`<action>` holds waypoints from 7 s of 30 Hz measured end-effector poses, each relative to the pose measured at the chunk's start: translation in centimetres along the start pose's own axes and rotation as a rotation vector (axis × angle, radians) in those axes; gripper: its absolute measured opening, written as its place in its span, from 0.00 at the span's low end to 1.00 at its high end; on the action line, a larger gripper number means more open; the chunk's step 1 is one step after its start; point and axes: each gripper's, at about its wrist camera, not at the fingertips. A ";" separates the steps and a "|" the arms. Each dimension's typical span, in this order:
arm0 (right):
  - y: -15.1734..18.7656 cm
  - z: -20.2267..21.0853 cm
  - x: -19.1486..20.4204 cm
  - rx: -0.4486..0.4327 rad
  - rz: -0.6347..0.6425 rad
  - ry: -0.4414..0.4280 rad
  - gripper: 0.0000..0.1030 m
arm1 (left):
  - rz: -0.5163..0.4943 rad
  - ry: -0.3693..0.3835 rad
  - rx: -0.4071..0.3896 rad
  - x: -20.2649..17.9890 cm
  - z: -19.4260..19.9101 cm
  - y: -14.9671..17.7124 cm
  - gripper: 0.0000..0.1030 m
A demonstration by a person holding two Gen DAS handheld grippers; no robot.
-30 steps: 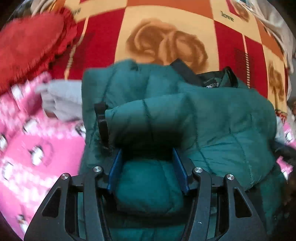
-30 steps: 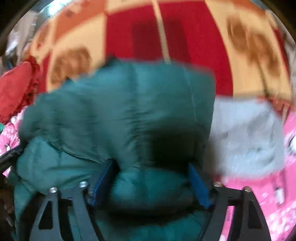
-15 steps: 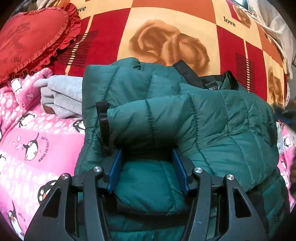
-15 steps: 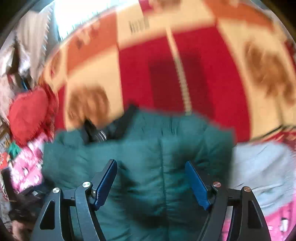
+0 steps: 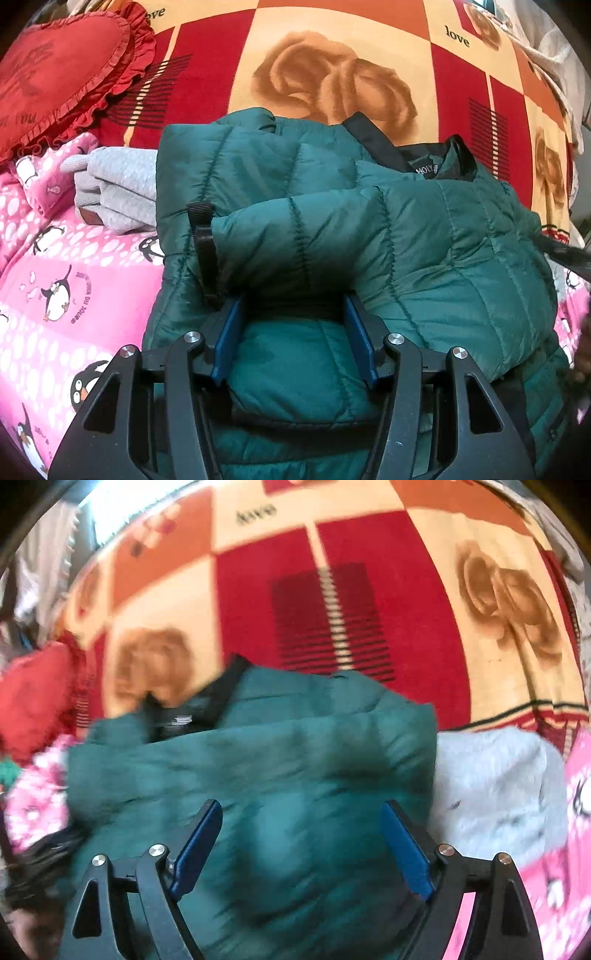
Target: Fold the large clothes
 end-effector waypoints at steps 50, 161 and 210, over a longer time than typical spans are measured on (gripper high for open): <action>28.1 18.5 -7.0 0.011 -0.123 -0.322 0.85 | 0.015 0.533 0.150 9.7 17.8 19.1 0.72; 24.1 20.2 -0.6 -0.047 -0.307 0.124 0.20 | 0.069 -0.148 0.051 6.3 19.9 16.3 0.16; 22.1 34.5 3.2 -0.292 0.042 0.099 0.25 | 0.061 0.133 -0.281 10.0 33.9 16.3 0.16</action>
Point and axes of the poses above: each gripper's, at about its wrist camera, not at the fingertips, and z roughly against the way its jaws point, x to its left, y to its underside, and after that the axes turned 1 degree about x, right-handed
